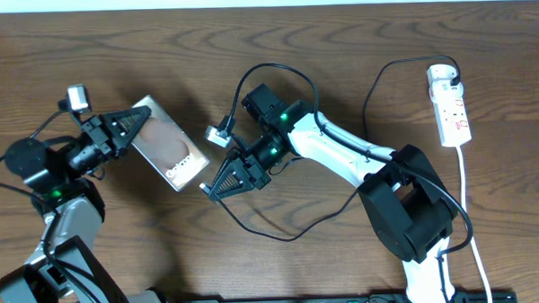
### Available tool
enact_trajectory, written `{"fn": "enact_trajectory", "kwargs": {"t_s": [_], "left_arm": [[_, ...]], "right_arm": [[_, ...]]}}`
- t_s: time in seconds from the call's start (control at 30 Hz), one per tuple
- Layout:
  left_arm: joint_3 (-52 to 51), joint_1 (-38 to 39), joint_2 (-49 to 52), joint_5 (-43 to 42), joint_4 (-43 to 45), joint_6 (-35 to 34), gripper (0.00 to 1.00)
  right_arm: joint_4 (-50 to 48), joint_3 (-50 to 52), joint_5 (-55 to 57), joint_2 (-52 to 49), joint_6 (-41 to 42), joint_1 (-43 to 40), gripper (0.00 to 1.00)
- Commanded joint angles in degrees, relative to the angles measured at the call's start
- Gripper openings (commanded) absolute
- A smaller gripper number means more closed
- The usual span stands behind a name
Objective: Plug charger to phone and switch on socket
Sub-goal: 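Carry the plug with the right gripper toward the phone's bottom edge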
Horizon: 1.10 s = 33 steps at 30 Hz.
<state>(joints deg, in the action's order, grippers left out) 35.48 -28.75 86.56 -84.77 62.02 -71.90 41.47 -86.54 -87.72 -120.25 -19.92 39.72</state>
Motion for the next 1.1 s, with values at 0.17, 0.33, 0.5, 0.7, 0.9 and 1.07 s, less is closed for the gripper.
{"fn": "enact_trajectory", "kwargs": {"t_s": [0.17, 0.33, 0.5, 0.7, 0.9, 1.07], "left_arm": [[0.9, 0.9, -0.9, 1.7, 1.6, -1.4, 0.07], [0.9, 0.9, -0.9, 1.7, 3.7, -3.3, 0.07], [0.9, 0.9, -0.9, 1.9, 10.4, -9.5, 0.07], [0.9, 0.9, -0.9, 1.9, 13.6, -11.8, 0.07], [0.9, 0.9, -0.9, 1.8, 13.6, -11.8, 0.07], [0.9, 0.9, -0.9, 1.6, 13.6, -11.8, 0.07]], "right_arm": [[0.0, 0.1, -1.8, -0.5, 0.4, -0.7, 0.01], [0.0, 0.1, -1.8, -0.5, 0.7, -0.7, 0.01], [-0.2, 0.1, -1.8, -0.5, 2.4, -0.7, 0.01], [-0.2, 0.1, -1.8, -0.5, 2.8, -0.9, 0.01], [-0.3, 0.1, -1.8, -0.4, 2.8, -0.9, 0.01], [-2.6, 0.1, -1.8, -0.4, 5.5, -1.3, 0.01]]}}
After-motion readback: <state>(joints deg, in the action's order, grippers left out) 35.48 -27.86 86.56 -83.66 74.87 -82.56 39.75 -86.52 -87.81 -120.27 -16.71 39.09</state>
